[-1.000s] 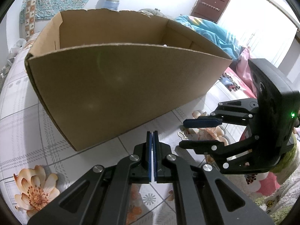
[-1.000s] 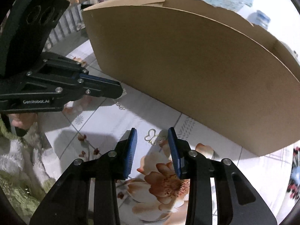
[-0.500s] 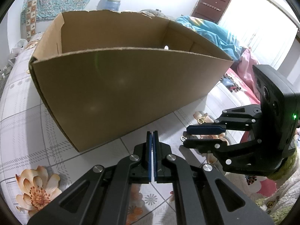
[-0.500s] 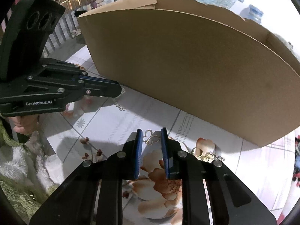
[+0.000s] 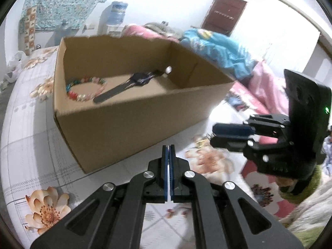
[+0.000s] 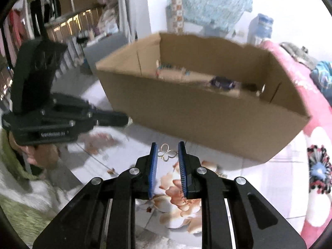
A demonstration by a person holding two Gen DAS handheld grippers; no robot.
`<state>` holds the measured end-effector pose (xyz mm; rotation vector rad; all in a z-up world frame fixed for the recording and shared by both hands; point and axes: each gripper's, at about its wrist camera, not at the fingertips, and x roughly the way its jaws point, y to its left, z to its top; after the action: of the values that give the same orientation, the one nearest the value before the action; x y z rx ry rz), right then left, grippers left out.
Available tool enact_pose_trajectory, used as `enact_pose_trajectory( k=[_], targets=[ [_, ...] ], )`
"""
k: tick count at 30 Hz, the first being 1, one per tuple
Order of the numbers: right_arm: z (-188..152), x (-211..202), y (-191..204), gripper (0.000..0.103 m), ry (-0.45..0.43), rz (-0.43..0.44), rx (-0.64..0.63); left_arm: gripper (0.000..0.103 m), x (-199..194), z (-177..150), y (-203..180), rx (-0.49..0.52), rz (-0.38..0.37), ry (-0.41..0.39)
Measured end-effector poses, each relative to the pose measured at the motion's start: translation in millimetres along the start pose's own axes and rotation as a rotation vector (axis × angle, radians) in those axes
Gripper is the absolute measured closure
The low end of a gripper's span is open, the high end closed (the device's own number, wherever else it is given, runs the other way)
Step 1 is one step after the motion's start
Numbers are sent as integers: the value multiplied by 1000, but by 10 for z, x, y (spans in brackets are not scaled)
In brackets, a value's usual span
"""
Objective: Organize jewelry
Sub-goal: 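Lift both grippers with their charms and carry them over the box, then open both grippers above the box to drop the charms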
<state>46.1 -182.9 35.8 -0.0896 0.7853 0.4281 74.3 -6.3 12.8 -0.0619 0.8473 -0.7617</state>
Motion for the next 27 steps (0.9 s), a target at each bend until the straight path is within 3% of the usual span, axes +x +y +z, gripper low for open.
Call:
enact_pose_trajectory(
  k=[5, 7, 11, 14, 20, 27],
  targets=[
    [264, -268, -187, 85, -109, 71, 29, 102, -335, 286, -210, 25, -105, -69],
    [351, -198, -290, 85, -128, 88, 31, 102, -443, 481, -294, 45, -141, -96],
    [666, 36, -557, 85, -91, 133, 71, 102, -459, 881, -366, 90, -92, -98],
    [821, 282, -778, 85, -5, 153, 125, 102, -216, 1124, -278, 84, -30, -27],
    [999, 836, -1078, 85, 188, 137, 170, 102, 500, 1334, 239, -42, 89, 213],
    [1058, 1061, -1096, 82, 263, 98, 141, 101, 910, 1380, 672, -168, 180, 377]
  ],
)
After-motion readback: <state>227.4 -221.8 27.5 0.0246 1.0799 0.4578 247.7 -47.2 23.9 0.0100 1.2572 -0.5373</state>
